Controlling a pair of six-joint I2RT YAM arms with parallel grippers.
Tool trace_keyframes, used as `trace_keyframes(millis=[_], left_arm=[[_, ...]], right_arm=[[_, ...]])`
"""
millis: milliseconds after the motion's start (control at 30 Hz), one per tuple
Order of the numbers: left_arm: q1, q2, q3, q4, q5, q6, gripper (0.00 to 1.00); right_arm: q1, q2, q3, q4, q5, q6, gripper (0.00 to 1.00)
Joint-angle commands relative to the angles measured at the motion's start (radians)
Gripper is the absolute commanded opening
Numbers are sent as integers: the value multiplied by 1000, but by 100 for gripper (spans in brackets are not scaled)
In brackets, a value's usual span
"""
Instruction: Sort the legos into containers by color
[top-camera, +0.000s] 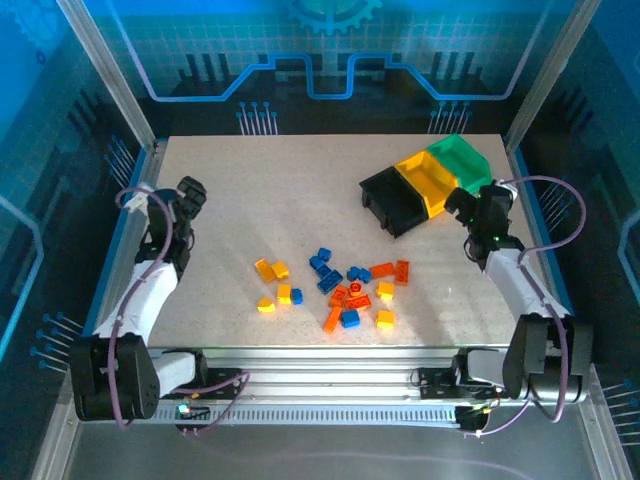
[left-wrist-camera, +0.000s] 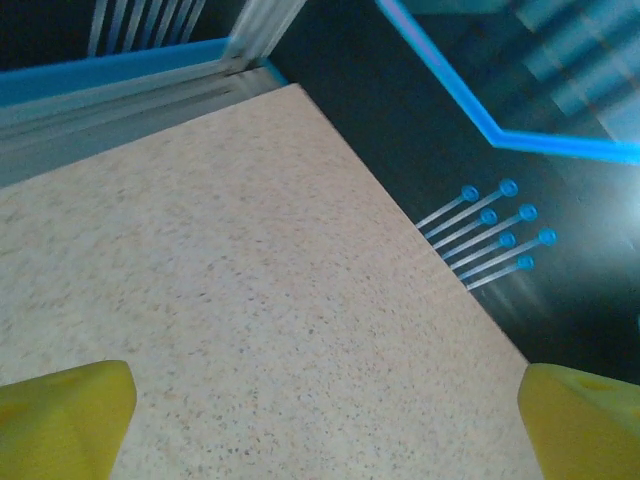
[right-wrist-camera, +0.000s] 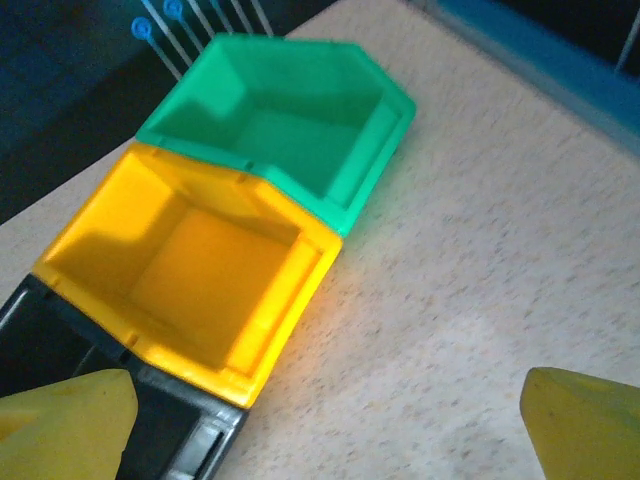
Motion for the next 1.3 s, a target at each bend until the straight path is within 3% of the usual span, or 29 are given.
trace_keyframes(millis=[0,67,200,500,733,900,1100,1267], left_arm=[[68,-19,-31,-64,198,-212,99],[79,-47,-77,22,243,-249,99],[78,-95,-128,129,311,-308,99],[-20,-36,19,-100,557,-201,99],[-141,-42,14,-139,579,-182,99],[-206,-40,11,-149,578,-161,99],[-232,-12,2,-159,587,-162,99],[-238,-7,-26,-140,598,-184,99]], right_arm=[[0,21,27,-36,-221,64,100],[9,55,87,-87,-295,5,100],[74,163,240,-216,-277,-90,96],[191,593,716,-548,-147,-234,78],[212,791,941,-673,-36,-224,67],[218,876,1042,-735,-31,-223,58],[244,927,1072,-773,-44,-217,40],[273,937,1082,-775,-68,-195,34]])
